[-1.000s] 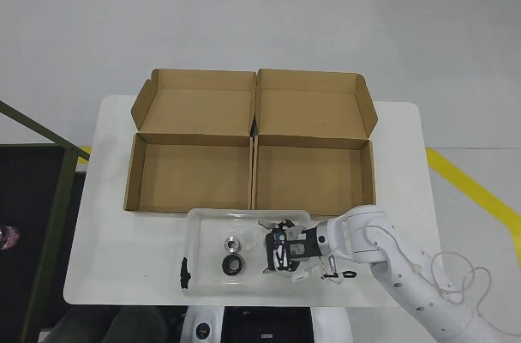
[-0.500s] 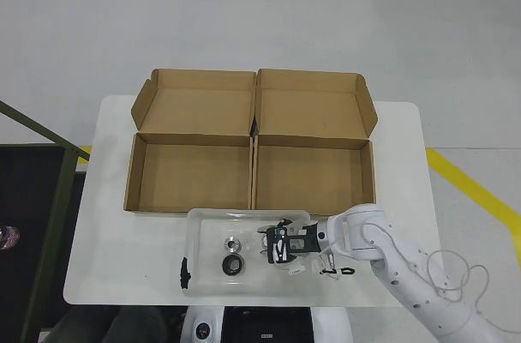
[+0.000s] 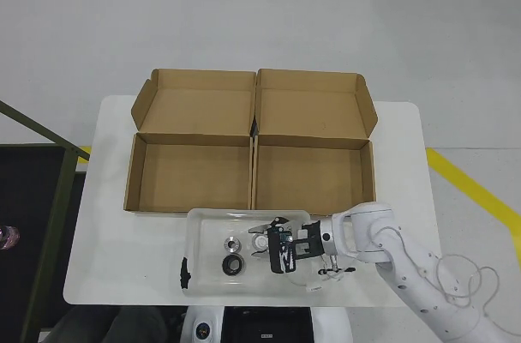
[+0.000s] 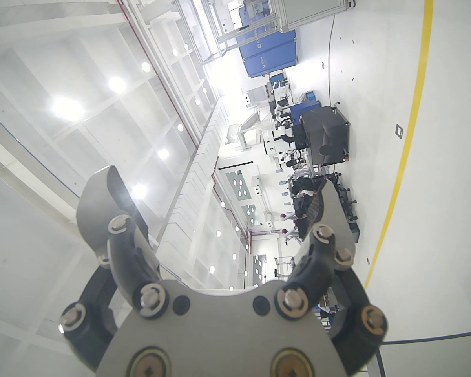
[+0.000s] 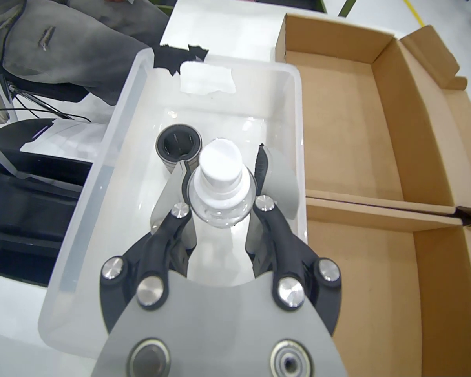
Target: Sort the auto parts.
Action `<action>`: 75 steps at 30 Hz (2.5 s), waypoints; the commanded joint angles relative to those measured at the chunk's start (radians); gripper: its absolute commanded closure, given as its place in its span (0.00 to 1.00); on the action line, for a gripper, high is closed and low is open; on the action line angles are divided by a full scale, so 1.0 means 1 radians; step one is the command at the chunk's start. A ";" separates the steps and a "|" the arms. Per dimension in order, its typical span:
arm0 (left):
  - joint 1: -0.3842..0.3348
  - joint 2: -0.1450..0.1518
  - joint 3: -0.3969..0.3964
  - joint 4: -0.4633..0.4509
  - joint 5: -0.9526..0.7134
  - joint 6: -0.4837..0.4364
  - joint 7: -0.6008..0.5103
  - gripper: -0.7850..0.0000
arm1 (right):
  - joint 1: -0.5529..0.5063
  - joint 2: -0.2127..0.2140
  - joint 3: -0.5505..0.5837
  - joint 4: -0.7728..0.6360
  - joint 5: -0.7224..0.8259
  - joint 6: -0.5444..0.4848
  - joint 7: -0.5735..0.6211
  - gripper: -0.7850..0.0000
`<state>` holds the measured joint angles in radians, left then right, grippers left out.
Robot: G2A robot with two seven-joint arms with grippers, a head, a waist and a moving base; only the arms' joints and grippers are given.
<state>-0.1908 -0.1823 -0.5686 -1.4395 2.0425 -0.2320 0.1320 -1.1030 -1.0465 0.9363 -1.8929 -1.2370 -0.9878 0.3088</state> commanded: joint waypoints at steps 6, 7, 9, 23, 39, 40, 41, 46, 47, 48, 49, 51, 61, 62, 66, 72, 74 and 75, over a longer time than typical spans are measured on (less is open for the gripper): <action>0.000 0.000 0.000 0.000 0.000 0.000 0.000 0.00 | -0.002 0.006 0.057 -0.028 -0.013 0.004 -0.114 1.00; 0.000 0.000 0.000 0.000 0.000 0.000 0.000 0.00 | -0.004 0.008 0.068 -0.027 -0.017 0.003 -0.128 1.00; 0.000 0.000 0.000 0.000 0.000 0.000 0.000 0.00 | -0.009 0.012 0.095 -0.024 -0.020 0.004 -0.158 1.00; 0.000 0.000 0.000 0.000 0.000 0.000 0.000 0.00 | -0.015 0.024 0.211 0.049 -0.023 0.038 -0.302 1.00; 0.000 0.000 0.000 0.000 0.000 0.000 0.000 0.00 | 0.141 -0.013 0.120 0.291 0.020 0.133 -0.329 1.00; 0.000 0.000 0.000 0.000 0.000 0.000 0.000 0.00 | 0.153 -0.017 0.110 0.310 0.028 0.137 -0.324 1.00; 0.000 0.000 0.000 0.000 0.000 0.000 0.000 0.00 | 0.167 -0.021 0.099 0.325 0.033 0.140 -0.320 1.00; 0.000 0.000 0.000 0.000 0.000 0.000 0.000 0.00 | 0.226 -0.038 0.058 0.400 0.041 0.160 -0.299 1.00; 0.000 0.000 0.000 0.000 0.000 0.000 0.000 0.00 | 0.238 -0.042 0.049 0.417 0.042 0.165 -0.296 1.00; 0.000 0.000 0.000 0.000 0.000 0.000 0.000 0.00 | 0.253 -0.048 0.038 0.440 0.046 0.172 -0.297 1.00; 0.000 0.000 0.000 0.000 0.000 0.000 0.000 0.00 | 0.260 -0.050 0.033 0.451 0.047 0.176 -0.296 1.00; 0.000 0.000 0.000 0.000 0.000 0.000 0.000 0.00 | 0.285 -0.060 0.012 0.484 0.050 0.184 -0.303 1.00; 0.000 0.000 0.000 0.000 0.000 0.000 0.000 0.00 | 0.363 -0.105 -0.080 0.621 0.051 0.218 -0.316 1.00; 0.000 0.000 0.000 0.000 0.000 0.000 0.000 0.00 | 0.369 -0.109 -0.087 0.633 0.054 0.219 -0.318 1.00; 0.000 0.000 0.000 0.000 0.000 0.000 0.000 0.00 | 0.388 -0.122 -0.109 0.676 0.048 0.224 -0.319 0.84; 0.000 0.000 0.000 0.000 0.000 0.000 0.000 0.00 | 0.405 -0.139 -0.129 0.737 0.049 0.233 -0.332 0.71; 0.000 0.000 0.000 0.000 0.000 0.000 0.000 0.00 | 0.409 -0.144 -0.133 0.752 0.048 0.232 -0.338 0.62; 0.000 0.000 0.000 0.000 0.000 0.000 0.000 0.00 | 0.410 -0.146 -0.135 0.757 0.049 0.232 -0.342 0.54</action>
<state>-0.1908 -0.1822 -0.5686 -1.4395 2.0425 -0.2320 0.1320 -0.6941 -1.1901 0.8035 -1.1427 -1.1886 -0.7552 -0.0291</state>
